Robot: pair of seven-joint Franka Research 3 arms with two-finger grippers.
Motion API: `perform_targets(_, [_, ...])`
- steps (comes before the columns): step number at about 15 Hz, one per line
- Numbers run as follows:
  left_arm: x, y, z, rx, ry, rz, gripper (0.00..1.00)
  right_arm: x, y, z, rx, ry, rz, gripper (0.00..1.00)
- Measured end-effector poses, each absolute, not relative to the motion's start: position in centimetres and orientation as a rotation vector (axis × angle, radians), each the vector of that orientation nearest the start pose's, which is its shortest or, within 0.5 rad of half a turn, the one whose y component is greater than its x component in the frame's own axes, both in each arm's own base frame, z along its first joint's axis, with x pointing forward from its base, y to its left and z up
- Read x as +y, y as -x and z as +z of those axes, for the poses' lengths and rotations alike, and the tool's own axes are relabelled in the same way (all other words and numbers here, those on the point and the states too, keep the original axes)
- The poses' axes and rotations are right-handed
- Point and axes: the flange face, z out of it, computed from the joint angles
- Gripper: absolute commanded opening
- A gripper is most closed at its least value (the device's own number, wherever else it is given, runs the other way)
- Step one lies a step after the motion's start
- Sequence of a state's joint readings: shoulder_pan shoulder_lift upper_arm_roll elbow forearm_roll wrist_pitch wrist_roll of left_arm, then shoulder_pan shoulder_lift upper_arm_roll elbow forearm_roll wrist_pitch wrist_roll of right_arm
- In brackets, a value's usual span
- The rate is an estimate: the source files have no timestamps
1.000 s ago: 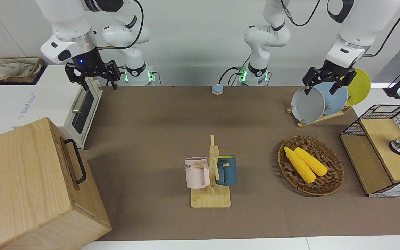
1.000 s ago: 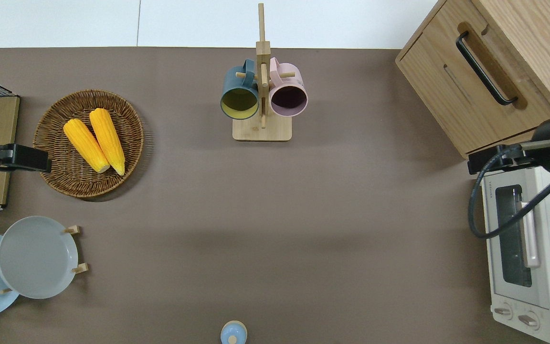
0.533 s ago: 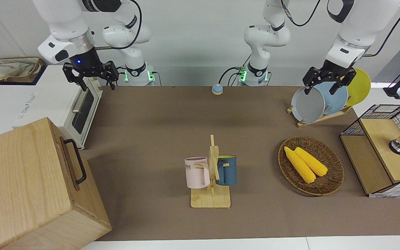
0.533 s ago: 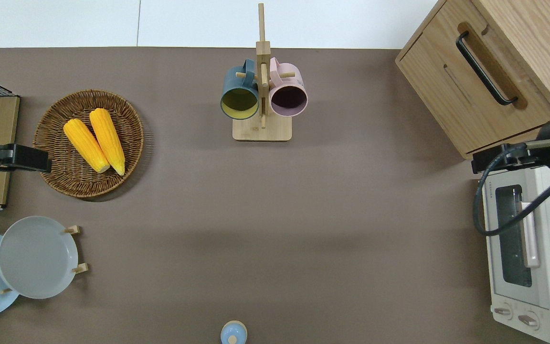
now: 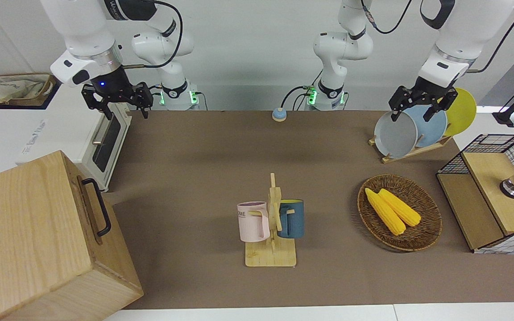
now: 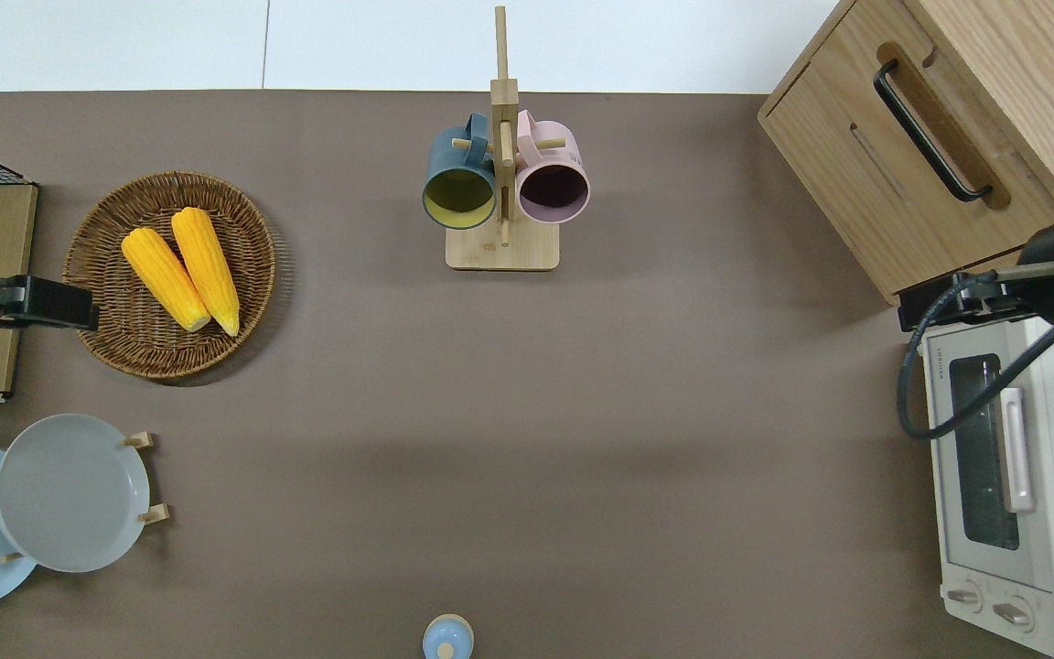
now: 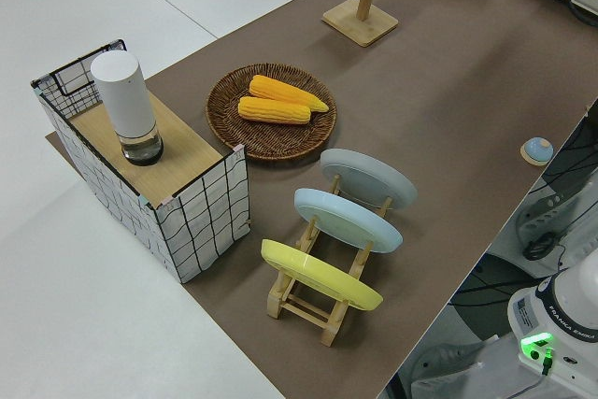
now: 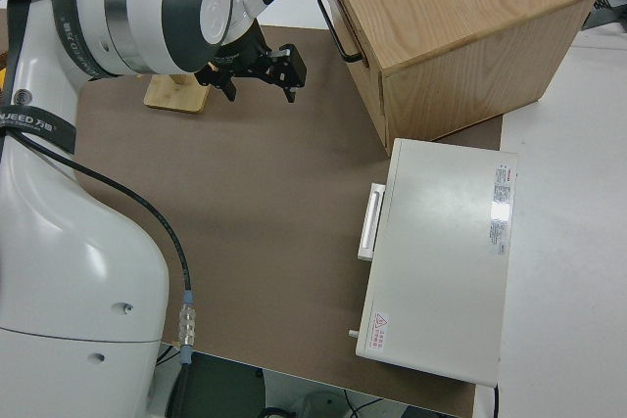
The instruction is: Slide drawer open with right arm
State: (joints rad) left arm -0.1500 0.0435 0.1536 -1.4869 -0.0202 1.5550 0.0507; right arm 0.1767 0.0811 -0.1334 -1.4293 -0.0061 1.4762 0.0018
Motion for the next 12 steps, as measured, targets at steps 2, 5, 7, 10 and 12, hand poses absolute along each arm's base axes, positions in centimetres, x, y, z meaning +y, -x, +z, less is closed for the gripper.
perform_targets(2, [-0.2,-56.7,63.9,0.075,3.153,-0.04,1.0,2.7,-57.1,63.5,-0.062,3.159,0.058,0.987])
perform_targets(5, [-0.2,-56.7,63.9,0.076,3.153,-0.04,1.0,2.3,-57.3,63.2,-0.058,3.188,0.067,0.987])
perform_targets(7, [-0.2,-56.7,63.9,0.075,3.153,-0.04,1.0,2.3,-57.3,63.1,-0.07,3.24,0.069,0.987])
perform_targets(10, [-0.2,-56.7,63.9,0.076,3.153,-0.04,1.0,2.8,-57.6,62.9,-0.1,3.289,0.058,0.987])
perform_targets(12, [-0.2,-56.7,63.9,0.075,3.153,-0.04,1.0,3.4,-58.1,62.9,-0.132,3.32,0.018,0.987])
